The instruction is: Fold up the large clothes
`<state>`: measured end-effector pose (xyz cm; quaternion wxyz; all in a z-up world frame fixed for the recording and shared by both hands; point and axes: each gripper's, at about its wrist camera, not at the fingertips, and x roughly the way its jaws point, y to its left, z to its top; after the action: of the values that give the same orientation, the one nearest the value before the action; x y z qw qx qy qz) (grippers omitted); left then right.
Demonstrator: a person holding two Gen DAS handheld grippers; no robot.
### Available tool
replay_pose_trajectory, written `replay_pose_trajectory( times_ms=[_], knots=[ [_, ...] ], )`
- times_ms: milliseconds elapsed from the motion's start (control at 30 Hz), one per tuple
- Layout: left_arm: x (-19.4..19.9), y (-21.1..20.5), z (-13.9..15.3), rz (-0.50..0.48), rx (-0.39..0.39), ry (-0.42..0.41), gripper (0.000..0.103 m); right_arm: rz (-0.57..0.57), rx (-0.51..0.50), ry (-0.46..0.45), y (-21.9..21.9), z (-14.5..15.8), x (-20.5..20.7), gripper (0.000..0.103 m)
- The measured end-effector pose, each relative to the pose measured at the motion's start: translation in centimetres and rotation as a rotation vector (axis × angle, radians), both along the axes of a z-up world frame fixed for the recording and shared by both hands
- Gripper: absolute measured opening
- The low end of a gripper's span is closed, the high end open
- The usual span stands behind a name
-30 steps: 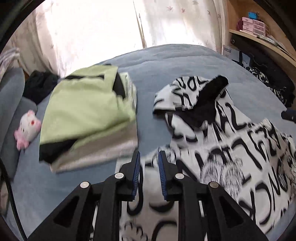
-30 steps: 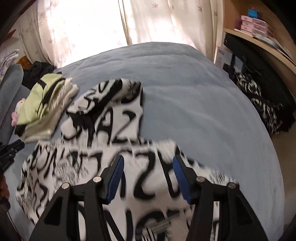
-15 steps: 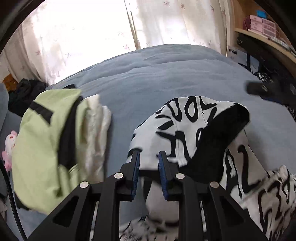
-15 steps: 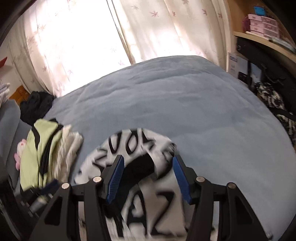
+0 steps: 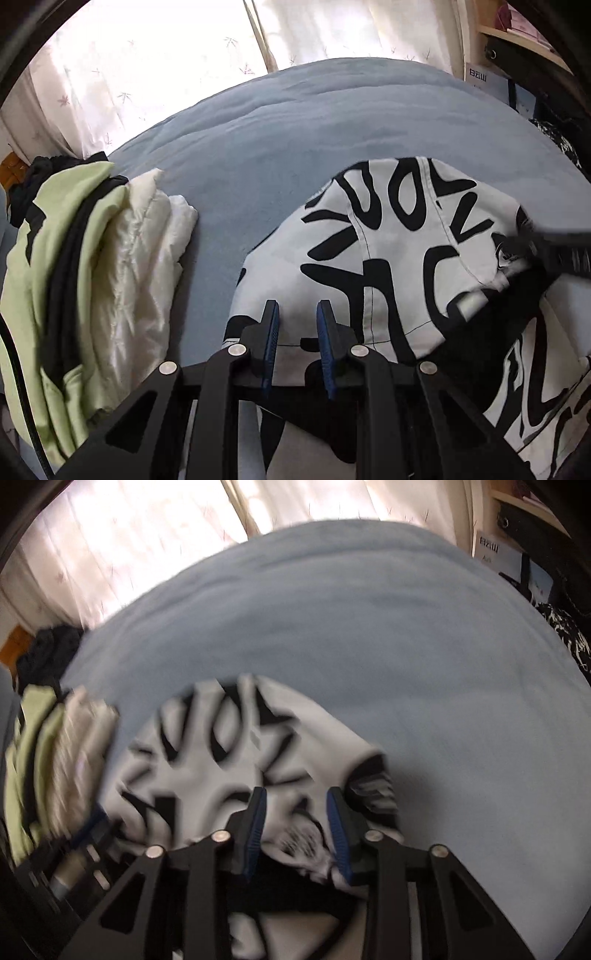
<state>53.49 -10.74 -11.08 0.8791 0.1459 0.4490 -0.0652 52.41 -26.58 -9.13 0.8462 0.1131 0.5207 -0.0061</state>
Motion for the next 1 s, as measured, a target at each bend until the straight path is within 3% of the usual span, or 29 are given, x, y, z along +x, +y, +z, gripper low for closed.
replay_pose_trajectory(
  times_ms=[167,367,433,600,800,867,1000],
  knots=[
    [-0.1,-0.2,-2.0,-0.010,0.026,0.034,0.025,0.014,-0.009,0.042,-2.8,-4.0,-3.4,0.033],
    [-1.3,-0.4,-2.9,-0.038,0.070,0.007,0.027,-0.002,0.106,0.039,-4.6,-3.9,-5.3,0.036],
    [-1.5,-0.3,-2.4,-0.030,0.043,0.011,0.027,-0.012,0.128,0.024,-5.1,-3.4,-5.3,0.039],
    [-2.2,-0.4,-0.1,-0.070,-0.115,0.001,0.027,-0.058,0.190,-0.036,-6.7,-2.0,-4.3,0.047],
    [-1.8,-2.2,-2.9,-0.105,-0.115,0.104,0.027,-0.089,0.257,-0.026,-6.4,-2.8,-1.4,0.048],
    [-1.9,-2.4,-3.9,-0.108,-0.102,0.095,0.027,-0.095,0.240,-0.021,-5.9,-3.3,-0.4,0.048],
    [-1.9,-1.7,-4.4,-0.090,-0.159,0.096,0.027,-0.096,0.253,-0.036,-5.8,-3.7,0.0,0.048]
  ],
)
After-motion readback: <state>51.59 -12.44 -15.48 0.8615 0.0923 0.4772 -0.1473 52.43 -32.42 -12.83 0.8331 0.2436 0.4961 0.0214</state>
